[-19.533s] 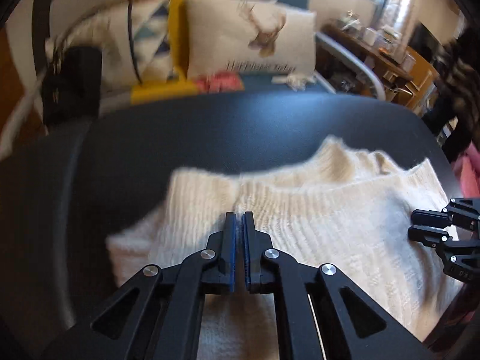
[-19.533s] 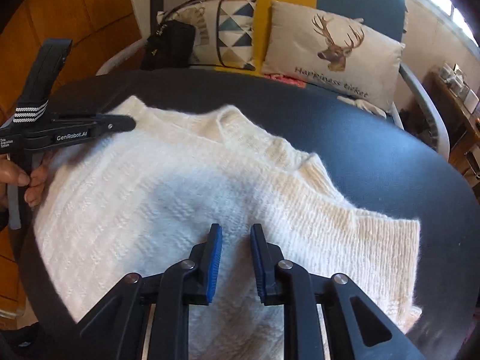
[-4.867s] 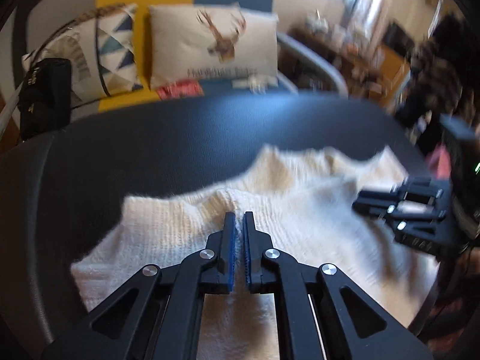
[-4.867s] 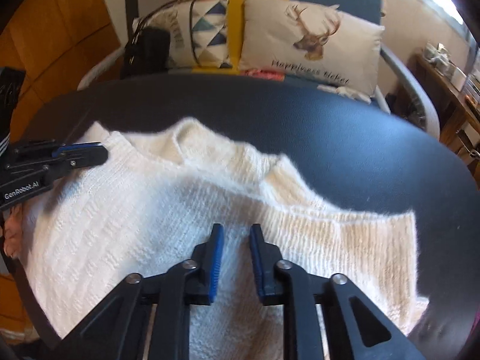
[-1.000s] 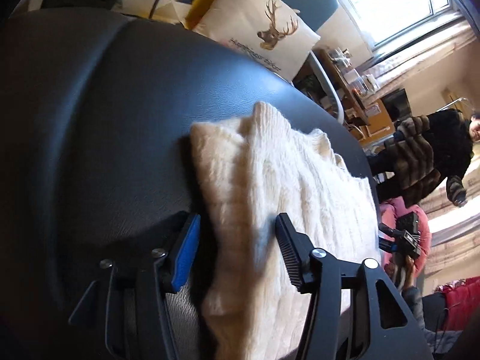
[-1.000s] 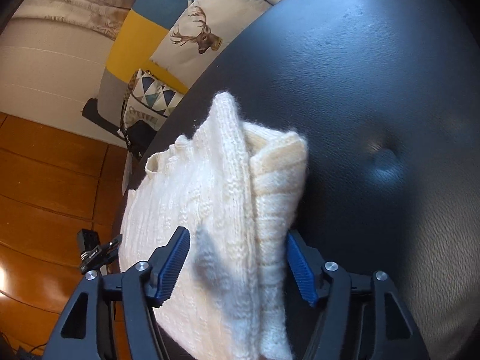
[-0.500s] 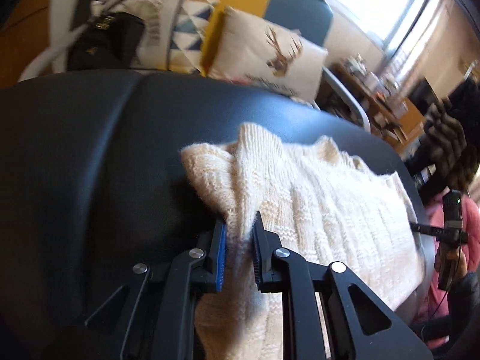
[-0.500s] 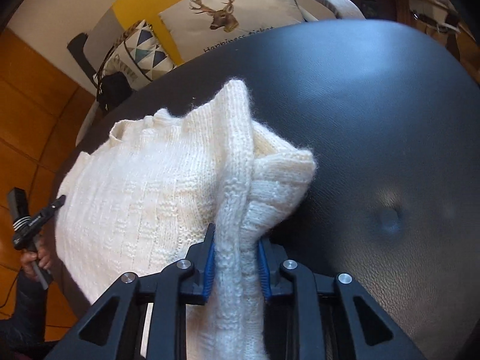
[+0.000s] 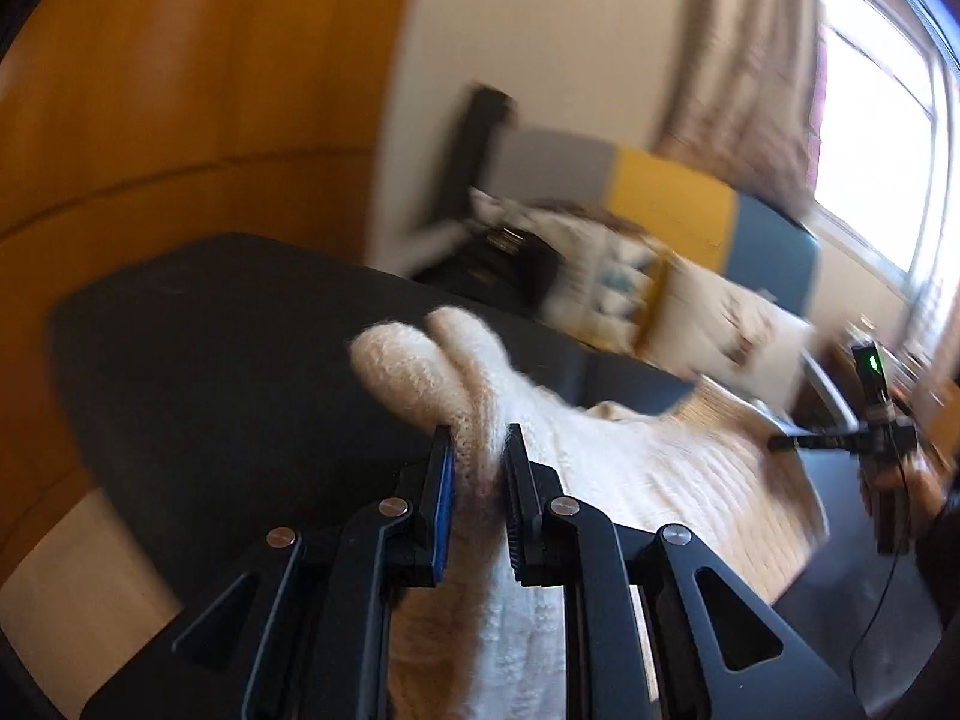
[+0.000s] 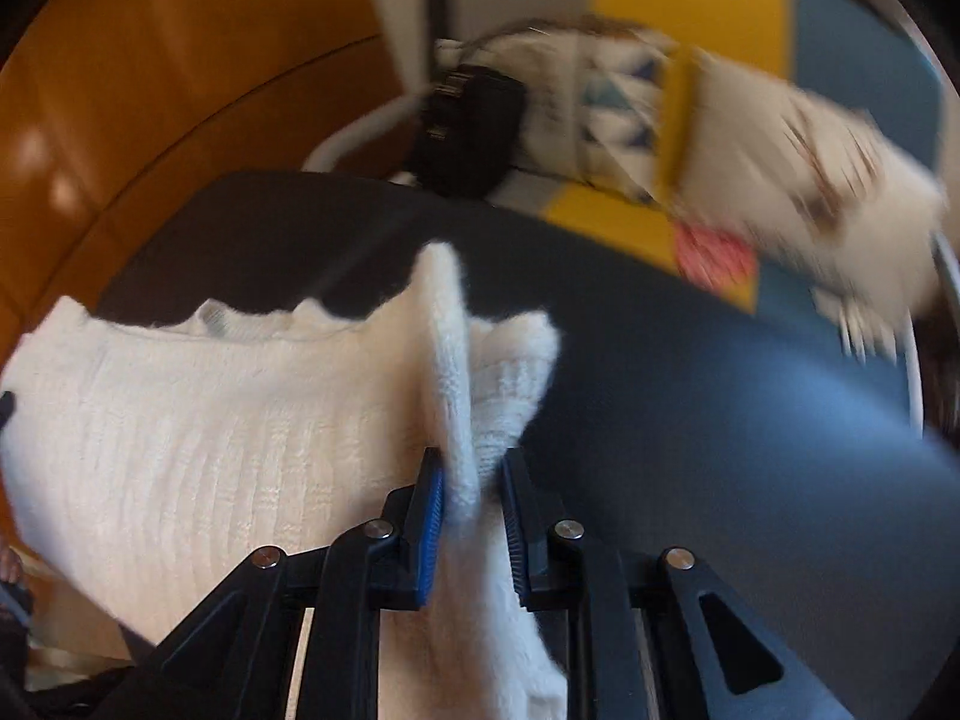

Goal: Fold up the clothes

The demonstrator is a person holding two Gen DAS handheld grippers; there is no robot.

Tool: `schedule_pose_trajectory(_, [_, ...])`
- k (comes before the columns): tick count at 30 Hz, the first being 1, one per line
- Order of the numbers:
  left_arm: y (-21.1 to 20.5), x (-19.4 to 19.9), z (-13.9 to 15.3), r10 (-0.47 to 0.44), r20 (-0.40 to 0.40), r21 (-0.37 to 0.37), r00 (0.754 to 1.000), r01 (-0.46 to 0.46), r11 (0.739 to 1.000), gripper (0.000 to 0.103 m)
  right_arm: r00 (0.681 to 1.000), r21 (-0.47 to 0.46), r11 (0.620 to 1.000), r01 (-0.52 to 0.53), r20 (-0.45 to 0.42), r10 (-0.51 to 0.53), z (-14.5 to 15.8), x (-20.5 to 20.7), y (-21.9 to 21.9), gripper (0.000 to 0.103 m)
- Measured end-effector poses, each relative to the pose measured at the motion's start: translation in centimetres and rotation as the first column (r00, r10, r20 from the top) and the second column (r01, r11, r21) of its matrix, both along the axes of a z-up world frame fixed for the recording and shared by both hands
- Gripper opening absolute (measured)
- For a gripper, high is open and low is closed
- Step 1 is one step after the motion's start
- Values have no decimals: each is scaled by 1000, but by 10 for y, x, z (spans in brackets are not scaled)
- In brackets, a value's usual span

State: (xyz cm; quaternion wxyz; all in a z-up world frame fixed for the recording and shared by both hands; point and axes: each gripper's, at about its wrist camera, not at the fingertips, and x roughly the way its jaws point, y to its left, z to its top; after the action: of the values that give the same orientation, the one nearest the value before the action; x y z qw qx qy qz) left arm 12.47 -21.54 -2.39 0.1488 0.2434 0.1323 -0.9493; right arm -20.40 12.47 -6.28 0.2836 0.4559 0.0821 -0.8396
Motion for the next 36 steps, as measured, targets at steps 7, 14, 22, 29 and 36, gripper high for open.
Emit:
schedule_pose_trajectory(7, [-26,12,-72,102,189,177,977,-136,975,17,995,232,969,-80,-46,93,17,-83,-88,9])
schedule_pose_trajectory(14, [-41,13,-87,70,205,264,976,-124,956,20,961,-135,985,-103,244,134,12,-69,-94,25])
schedule_pose_trajectory(22, [-52,7,-91,52,208,433,977,-140,890,21,967,176,956,-234,141,211,-23,-36,-160,21])
schedule_pose_trajectory(29, [-57,12,-113,19,251,603,968,-171,780,28,990,174,980,-94,117,74,-10,-70,-164,23])
schedule_pose_trajectory(36, [-48,55,-92,59,242,476,968,-172,862,30,976,-21,985,-169,132,171,24,6,-142,26])
